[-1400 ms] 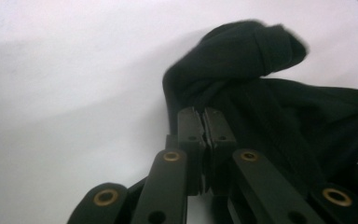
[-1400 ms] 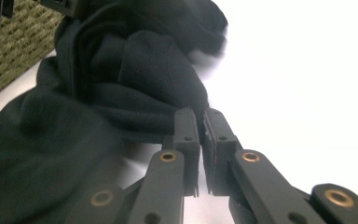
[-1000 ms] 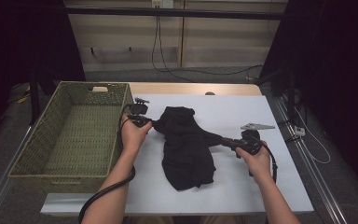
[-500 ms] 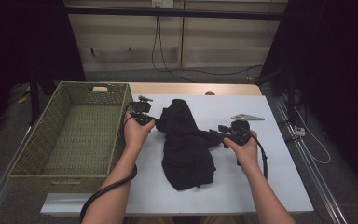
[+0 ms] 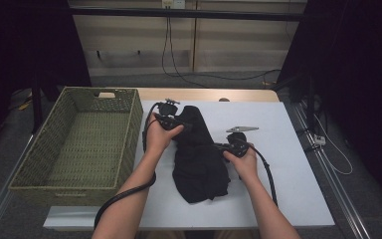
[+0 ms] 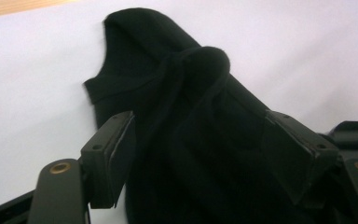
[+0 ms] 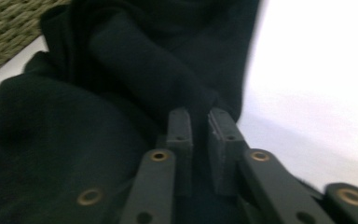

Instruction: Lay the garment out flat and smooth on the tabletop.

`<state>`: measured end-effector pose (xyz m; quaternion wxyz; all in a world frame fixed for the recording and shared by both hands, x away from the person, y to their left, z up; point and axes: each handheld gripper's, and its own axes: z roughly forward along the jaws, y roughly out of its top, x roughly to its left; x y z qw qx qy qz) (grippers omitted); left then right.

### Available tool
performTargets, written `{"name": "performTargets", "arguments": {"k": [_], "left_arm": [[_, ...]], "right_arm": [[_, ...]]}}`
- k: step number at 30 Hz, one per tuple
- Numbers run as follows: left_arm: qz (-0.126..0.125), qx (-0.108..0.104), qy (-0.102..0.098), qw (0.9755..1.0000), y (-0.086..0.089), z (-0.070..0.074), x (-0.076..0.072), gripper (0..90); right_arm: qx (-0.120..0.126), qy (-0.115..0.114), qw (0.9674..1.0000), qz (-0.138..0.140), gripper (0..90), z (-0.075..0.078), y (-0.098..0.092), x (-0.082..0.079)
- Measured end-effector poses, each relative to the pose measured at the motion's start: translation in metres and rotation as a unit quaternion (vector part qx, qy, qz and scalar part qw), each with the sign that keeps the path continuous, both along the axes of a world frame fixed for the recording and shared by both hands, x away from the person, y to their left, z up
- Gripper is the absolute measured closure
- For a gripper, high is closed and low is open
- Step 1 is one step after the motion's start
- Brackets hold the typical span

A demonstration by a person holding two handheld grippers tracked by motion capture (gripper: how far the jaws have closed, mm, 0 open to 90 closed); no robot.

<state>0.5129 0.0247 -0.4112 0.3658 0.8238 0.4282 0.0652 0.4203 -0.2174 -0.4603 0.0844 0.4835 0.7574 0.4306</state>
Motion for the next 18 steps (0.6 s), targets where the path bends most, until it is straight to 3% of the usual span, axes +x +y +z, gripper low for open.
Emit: {"name": "performTargets", "arguments": {"k": [3,5,8,9,14,18], "left_arm": [[0.010,0.020,-0.009,0.9997,-0.004,-0.009,0.006,32.4],[0.011,0.013,0.017,0.9997,-0.003,-0.017,0.012,39.1],[0.006,0.023,0.025,0.9994,0.001,-0.020,0.013,71.8],[0.016,0.021,0.025,0.9993,0.004,-0.019,0.013,82.0],[0.039,0.002,0.025,0.9989,0.020,-0.005,0.010,87.5],[0.050,0.002,0.022,0.9985,0.029,0.011,0.004,88.0]], "right_arm": [[0.013,0.009,0.9994,0.029,86.0,0.000,0.005,-0.002],[0.006,0.007,0.9993,0.035,84.0,0.001,0.008,-0.004],[0.006,0.001,0.9998,0.018,68.0,0.006,0.005,-0.001],[0.004,-0.004,0.9999,0.009,63.9,0.008,0.003,0.001],[0.002,-0.024,0.9989,-0.039,52.8,0.018,-0.010,0.022],[-0.016,-0.015,0.9991,-0.038,53.2,0.015,0.001,0.042]]}}
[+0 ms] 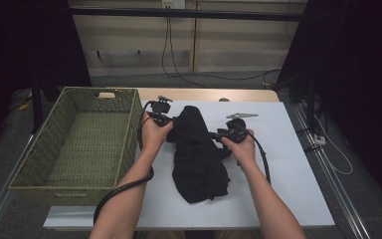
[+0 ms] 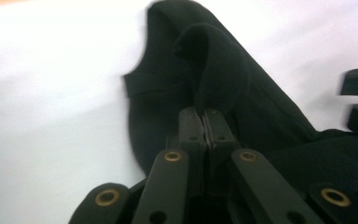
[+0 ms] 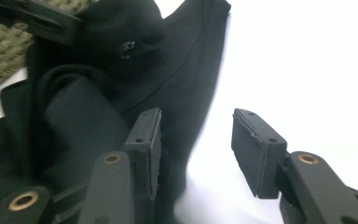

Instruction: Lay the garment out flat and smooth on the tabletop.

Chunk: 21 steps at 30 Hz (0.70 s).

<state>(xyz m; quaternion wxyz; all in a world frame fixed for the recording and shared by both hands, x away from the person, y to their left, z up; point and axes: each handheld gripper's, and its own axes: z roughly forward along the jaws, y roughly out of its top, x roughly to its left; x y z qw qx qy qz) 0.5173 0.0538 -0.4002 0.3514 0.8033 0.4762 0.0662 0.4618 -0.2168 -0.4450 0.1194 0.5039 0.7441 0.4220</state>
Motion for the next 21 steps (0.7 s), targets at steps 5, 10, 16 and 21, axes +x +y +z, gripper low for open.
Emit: {"name": "performTargets", "arguments": {"k": [5,10,16,21], "left_arm": [[0.014,0.013,-0.006,0.9998,0.010,0.008,-0.003,87.9],[0.027,0.027,-0.002,0.9993,0.014,0.005,-0.005,87.8],[0.035,0.030,0.004,0.9990,0.013,-0.007,-0.005,81.3],[0.028,0.012,0.001,0.9995,0.008,-0.006,-0.013,45.7]], "right_arm": [[-0.025,0.013,0.9994,0.020,55.7,-0.012,0.027,0.013],[-0.069,0.002,0.9973,0.025,90.0,-0.013,0.024,0.006],[-0.048,-0.007,0.9988,0.002,85.5,-0.002,-0.016,-0.016],[-0.031,-0.016,0.9992,0.017,70.5,0.002,-0.018,-0.049]]}}
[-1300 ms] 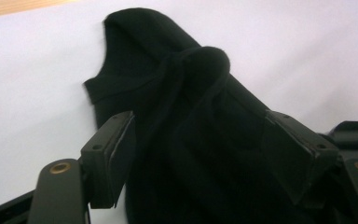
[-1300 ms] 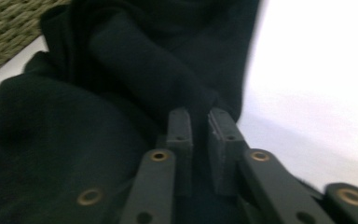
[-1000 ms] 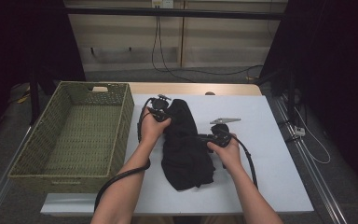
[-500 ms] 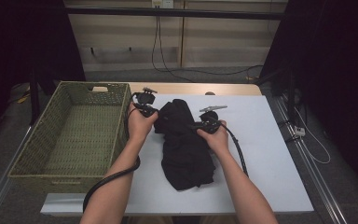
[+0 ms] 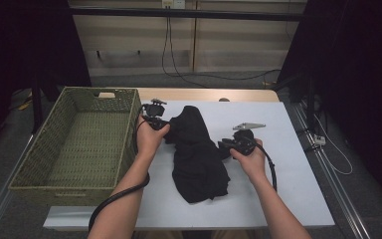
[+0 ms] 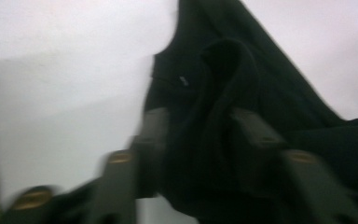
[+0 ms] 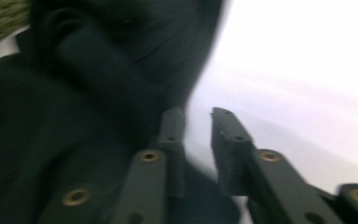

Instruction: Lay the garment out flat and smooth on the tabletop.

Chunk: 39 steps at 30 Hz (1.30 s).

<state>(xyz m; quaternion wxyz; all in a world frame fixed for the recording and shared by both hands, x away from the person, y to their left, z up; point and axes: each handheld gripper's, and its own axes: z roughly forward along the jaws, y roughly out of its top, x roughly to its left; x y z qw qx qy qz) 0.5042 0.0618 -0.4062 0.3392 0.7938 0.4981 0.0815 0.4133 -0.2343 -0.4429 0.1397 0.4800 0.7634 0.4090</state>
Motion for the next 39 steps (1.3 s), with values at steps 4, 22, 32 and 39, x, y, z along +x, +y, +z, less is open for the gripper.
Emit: {"name": "performTargets", "arguments": {"k": [4,22,32,39], "left_arm": [[-0.017,0.003,-0.004,0.9998,-0.004,0.007,-0.012,29.7],[-0.065,-0.031,-0.007,0.9974,-0.009,0.009,-0.061,14.4],[-0.073,-0.047,-0.007,0.9962,-0.005,0.000,-0.073,15.2],[-0.081,-0.045,-0.002,0.9957,-0.004,-0.012,-0.075,16.6]], "right_arm": [[0.012,-0.003,0.9997,0.021,68.0,0.001,0.008,-0.024],[0.074,-0.009,0.9892,0.126,87.0,0.006,0.060,-0.072],[0.069,-0.004,0.9815,0.178,78.5,-0.004,0.090,-0.081],[0.052,-0.027,0.9903,0.126,53.8,0.014,0.070,-0.083]]}}
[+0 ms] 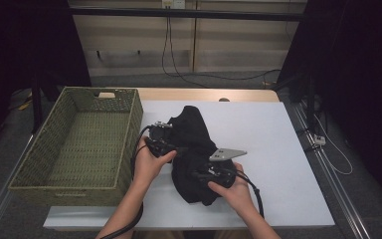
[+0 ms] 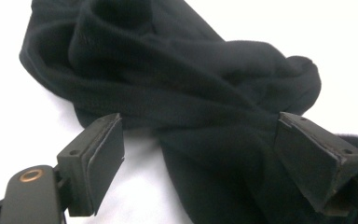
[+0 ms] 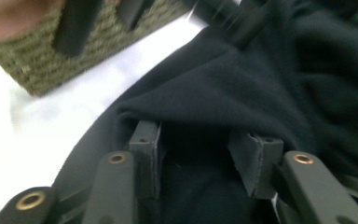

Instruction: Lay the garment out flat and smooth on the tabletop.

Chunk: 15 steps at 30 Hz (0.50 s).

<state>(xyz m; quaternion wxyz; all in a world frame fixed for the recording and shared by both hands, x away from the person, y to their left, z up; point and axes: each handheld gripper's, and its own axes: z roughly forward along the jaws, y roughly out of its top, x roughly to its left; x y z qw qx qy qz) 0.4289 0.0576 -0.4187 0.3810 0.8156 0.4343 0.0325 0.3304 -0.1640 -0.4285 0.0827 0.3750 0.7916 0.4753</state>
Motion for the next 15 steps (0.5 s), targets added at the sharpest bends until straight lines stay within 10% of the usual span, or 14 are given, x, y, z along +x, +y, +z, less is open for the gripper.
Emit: {"name": "performTargets", "arguments": {"k": [10,15], "left_arm": [[-0.013,0.011,0.010,0.9998,-0.005,-0.009,-0.005,23.6],[-0.025,0.009,0.020,0.9995,-0.003,-0.010,-0.011,45.9]], "right_arm": [[0.012,-0.005,0.9959,-0.090,42.3,0.005,-0.054,0.007],[-0.006,0.025,0.9950,-0.097,42.5,-0.015,-0.057,0.012]]}}
